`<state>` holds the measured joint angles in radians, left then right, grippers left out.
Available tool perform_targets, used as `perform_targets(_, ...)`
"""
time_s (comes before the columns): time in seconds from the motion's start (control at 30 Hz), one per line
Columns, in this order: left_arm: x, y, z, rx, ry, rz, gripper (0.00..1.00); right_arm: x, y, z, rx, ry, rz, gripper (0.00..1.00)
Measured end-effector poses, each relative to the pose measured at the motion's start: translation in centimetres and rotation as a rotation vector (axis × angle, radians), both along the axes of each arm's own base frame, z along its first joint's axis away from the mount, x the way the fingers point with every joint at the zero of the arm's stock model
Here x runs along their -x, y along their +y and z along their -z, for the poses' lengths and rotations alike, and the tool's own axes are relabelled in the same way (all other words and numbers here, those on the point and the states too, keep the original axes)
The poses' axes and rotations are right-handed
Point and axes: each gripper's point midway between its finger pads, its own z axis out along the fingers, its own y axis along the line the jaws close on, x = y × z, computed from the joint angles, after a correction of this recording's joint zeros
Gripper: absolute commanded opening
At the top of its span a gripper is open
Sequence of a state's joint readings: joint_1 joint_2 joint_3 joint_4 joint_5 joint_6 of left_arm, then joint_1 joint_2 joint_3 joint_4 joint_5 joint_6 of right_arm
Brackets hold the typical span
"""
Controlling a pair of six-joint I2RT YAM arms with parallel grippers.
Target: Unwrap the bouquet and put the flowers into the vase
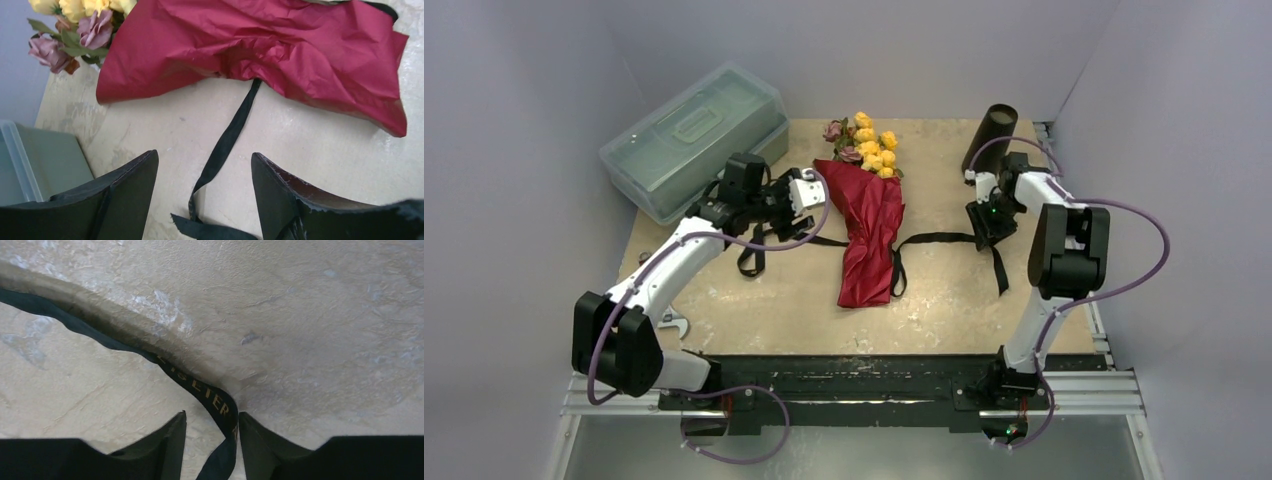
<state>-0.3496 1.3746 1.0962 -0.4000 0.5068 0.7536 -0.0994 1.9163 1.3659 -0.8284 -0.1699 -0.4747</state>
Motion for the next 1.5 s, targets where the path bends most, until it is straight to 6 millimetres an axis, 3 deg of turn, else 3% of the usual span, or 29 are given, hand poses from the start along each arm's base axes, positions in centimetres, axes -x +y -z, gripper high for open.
perform_targets(0.13,0.8,-2.1,-0.3,0.031,0.009,0.037,0.66,0.1,-0.5,0.7,0.025,0.015,0.002,0.0)
perform_targets(0.27,1.1,-4.6,-0.7,0.058,0.011,0.083,0.66,-0.2,-1.0,0.4,0.052,0.007,0.008,0.0)
perform_targets(0.37,1.1,-6.8,-0.8,0.082,0.014,0.112,0.65,-1.7,-2.0,-1.7,0.073,-0.042,0.024,0.0)
perform_targets(0.47,0.9,-8.5,-0.5,0.105,0.026,0.125,0.65,-4.5,-3.7,-6.6,0.095,-0.174,0.061,0.0)
perform_targets(0.6,0.2,-9.4,0.2,0.127,0.044,0.11,0.64,-8.4,-6.7,-17.3,0.136,-0.47,0.134,0.0)
perform_targets(0.7,-0.4,-9.8,0.6,0.14,0.056,0.091,0.64,-9.5,-8.2,-26.0,0.169,-0.694,0.183,0.0)
perform_targets(0.8,-1.1,-10.0,0.6,0.152,0.054,0.068,0.64,-9.3,-8.8,-33.3,0.2,-0.887,0.213,0.0)
perform_targets(0.83,-1.3,-10.0,0.5,0.156,0.053,0.059,0.64,-9.0,-9.2,-36.8,0.223,-0.981,0.235,0.0)
perform_targets(0.87,-1.4,-10.0,0.5,0.157,0.05,0.054,0.64,-9.0,-9.2,-37.5,0.226,-0.999,0.237,0.0)
perform_targets(1.03,-1.8,-9.9,0.5,0.154,0.041,0.032,0.65,-8.3,-11.0,-45.4,0.305,-1.218,0.31,0.0)
perform_targets(1.2,-2.0,-9.7,0.4,0.15,0.032,0.016,0.65,-6.9,-13.2,-50.9,0.392,-1.371,0.398,0.0)
perform_targets(1.4,-2.2,-9.4,0.9,0.142,0.038,-0.007,0.65,-5.0,-15.1,-56.0,0.478,-1.538,0.475,0.0)
perform_targets(1.5,-2.2,-9.2,1.2,0.137,0.042,-0.018,0.65,-4.2,-14.9,-56.4,0.49,-1.555,0.459,0.0)
